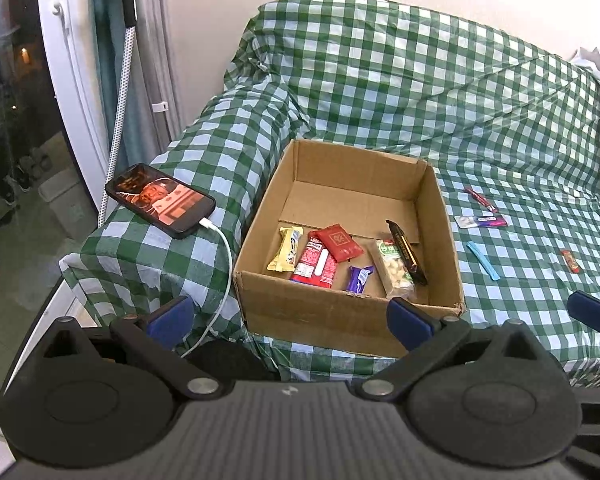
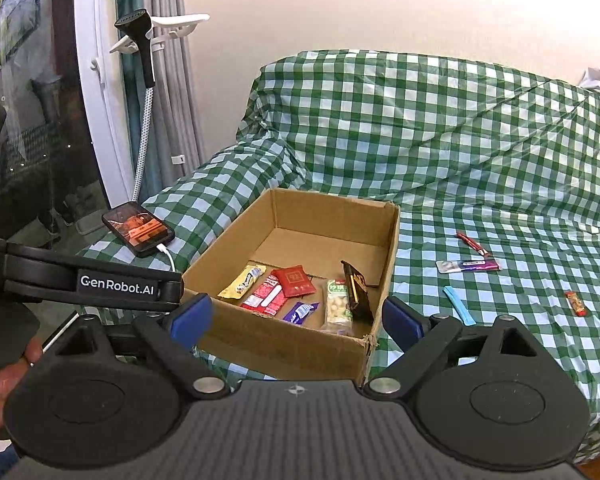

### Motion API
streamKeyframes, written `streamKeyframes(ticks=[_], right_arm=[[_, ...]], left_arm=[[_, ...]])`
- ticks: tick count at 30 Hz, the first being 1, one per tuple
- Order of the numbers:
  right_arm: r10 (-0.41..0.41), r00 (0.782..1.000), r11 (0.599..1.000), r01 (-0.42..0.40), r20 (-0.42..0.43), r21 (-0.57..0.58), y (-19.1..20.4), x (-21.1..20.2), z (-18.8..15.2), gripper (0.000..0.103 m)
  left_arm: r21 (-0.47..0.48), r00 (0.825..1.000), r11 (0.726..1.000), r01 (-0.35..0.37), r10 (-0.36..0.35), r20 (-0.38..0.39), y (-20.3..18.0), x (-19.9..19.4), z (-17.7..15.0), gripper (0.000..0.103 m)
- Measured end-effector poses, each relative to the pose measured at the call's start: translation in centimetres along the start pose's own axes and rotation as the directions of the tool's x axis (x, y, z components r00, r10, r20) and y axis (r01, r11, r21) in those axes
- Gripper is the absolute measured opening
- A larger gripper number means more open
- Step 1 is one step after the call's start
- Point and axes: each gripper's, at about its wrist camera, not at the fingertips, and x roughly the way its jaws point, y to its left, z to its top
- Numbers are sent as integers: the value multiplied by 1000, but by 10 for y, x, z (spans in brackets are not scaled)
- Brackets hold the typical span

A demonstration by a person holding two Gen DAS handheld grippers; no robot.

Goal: Organize snacks

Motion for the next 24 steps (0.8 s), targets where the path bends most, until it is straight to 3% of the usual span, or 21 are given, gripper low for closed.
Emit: streamKeyframes(ticks=[24], right_arm=[[-1, 1000, 1000, 1, -28, 14, -6, 6, -8, 93]], left_arm=[[8, 999, 1000, 0, 0, -35, -1, 9, -2, 103]])
